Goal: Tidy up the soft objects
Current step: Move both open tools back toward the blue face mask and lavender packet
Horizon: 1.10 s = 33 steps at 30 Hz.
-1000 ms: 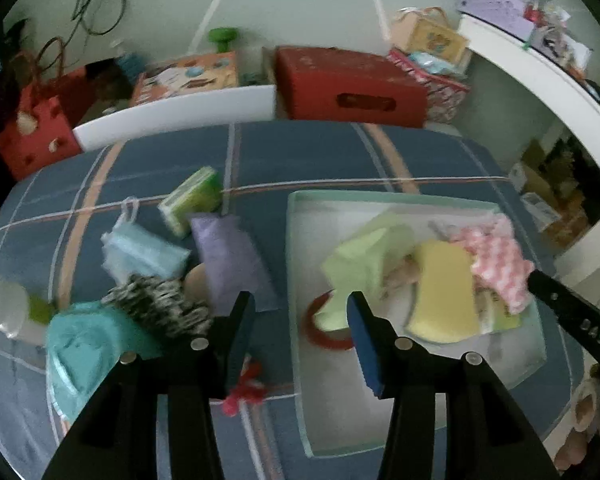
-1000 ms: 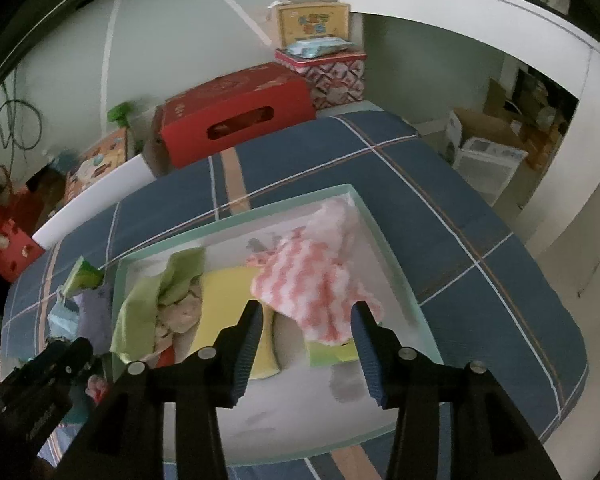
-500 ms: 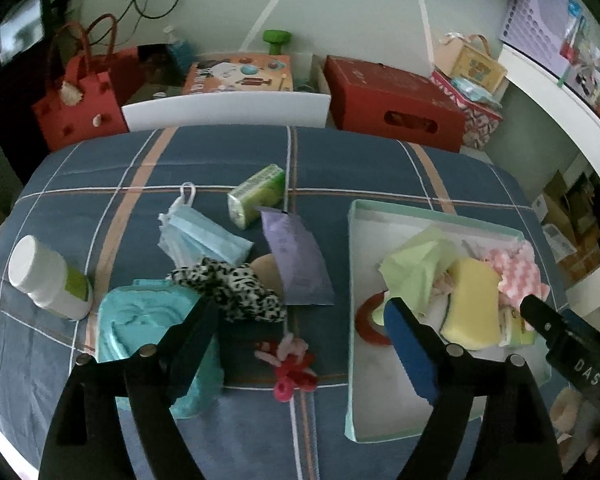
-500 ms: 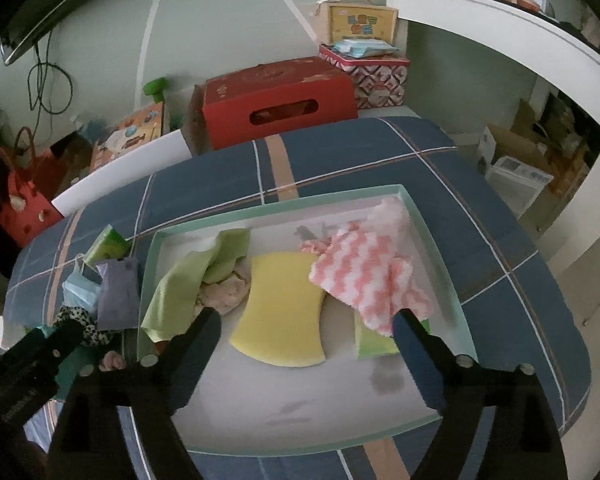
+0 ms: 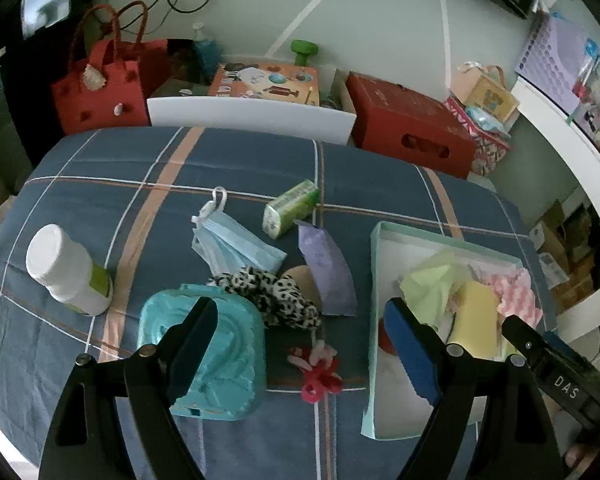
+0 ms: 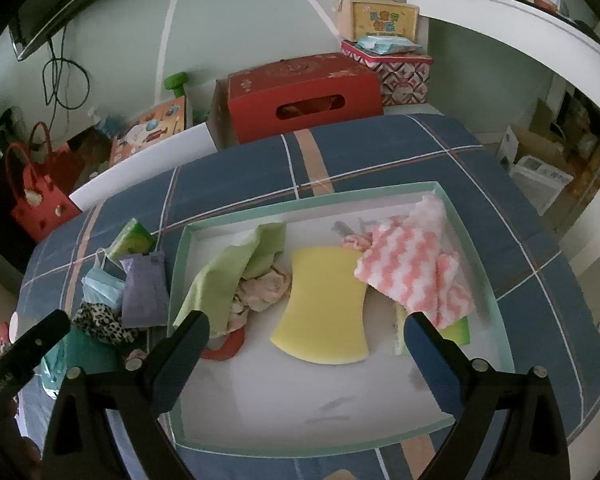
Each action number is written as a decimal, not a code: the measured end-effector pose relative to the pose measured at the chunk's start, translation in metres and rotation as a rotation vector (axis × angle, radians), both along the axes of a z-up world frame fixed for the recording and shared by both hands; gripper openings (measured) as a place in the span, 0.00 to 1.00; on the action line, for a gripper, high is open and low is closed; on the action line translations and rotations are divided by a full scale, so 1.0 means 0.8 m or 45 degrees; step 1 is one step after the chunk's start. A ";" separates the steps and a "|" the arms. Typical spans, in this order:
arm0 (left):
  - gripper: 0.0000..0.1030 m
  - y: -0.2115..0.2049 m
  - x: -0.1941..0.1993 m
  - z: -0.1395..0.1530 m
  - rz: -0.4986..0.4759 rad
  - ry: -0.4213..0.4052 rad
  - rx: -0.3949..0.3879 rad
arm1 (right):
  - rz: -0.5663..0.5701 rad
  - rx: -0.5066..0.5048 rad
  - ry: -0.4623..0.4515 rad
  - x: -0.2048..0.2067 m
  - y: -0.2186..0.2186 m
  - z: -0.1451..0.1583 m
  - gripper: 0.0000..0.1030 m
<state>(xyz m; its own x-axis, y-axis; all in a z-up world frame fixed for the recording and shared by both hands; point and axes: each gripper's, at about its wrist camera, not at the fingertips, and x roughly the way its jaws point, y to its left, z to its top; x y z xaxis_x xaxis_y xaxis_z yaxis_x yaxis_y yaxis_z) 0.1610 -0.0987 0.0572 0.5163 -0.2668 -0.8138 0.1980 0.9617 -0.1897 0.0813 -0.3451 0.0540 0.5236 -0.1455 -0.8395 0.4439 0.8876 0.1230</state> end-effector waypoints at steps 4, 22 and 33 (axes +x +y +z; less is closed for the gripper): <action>0.83 0.015 0.005 0.003 0.027 -0.008 -0.011 | -0.019 0.006 -0.019 -0.001 -0.001 0.003 0.97; 0.83 0.100 0.060 -0.011 0.176 0.042 -0.082 | 0.012 -0.033 -0.114 0.018 0.030 0.026 1.00; 0.94 0.121 0.094 -0.014 0.205 0.040 -0.141 | 0.173 -0.029 -0.131 0.065 0.086 0.032 1.00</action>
